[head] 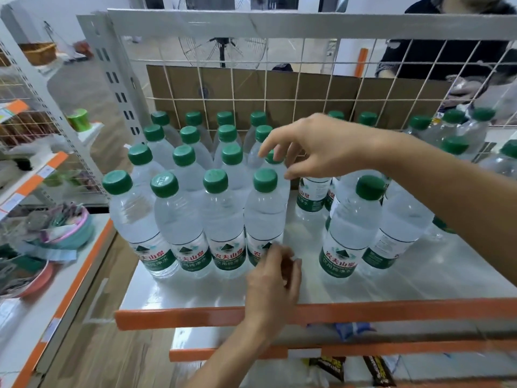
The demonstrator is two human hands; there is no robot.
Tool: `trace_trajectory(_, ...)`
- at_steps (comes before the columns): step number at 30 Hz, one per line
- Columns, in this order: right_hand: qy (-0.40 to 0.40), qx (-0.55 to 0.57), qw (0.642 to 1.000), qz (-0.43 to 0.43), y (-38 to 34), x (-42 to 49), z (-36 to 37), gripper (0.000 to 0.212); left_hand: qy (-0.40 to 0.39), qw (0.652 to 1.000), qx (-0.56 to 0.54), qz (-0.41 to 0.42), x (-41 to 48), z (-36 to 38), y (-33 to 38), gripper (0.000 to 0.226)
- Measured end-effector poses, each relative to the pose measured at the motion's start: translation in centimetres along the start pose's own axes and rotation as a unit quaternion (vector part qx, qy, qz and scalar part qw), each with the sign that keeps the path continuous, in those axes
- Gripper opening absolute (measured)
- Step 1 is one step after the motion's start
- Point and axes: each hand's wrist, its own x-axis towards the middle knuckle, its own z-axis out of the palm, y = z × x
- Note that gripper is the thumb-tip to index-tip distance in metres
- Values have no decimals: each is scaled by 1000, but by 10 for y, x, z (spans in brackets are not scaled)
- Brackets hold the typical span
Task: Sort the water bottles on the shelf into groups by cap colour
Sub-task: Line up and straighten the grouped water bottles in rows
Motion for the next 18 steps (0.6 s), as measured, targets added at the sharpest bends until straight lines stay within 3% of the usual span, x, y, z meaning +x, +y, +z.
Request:
trace_trajectory(6, 109, -82, 989, 54, 57, 0, -24, 32, -20, 999, -43, 8, 17, 33, 21, 20)
trace_trajectory(11, 32, -180, 978, 96, 91, 10, -21, 51, -29, 999, -18, -42, 46, 52, 21, 23)
trace_trajectory(15, 53, -151, 987, 8, 85, 19, -20, 48, -35, 998, -10, -49, 33, 53, 17, 19)
trace_trajectory(18, -14, -128, 992, 0, 68, 26, -20, 54, -32, 997, -33, -59, 13, 41, 8, 16)
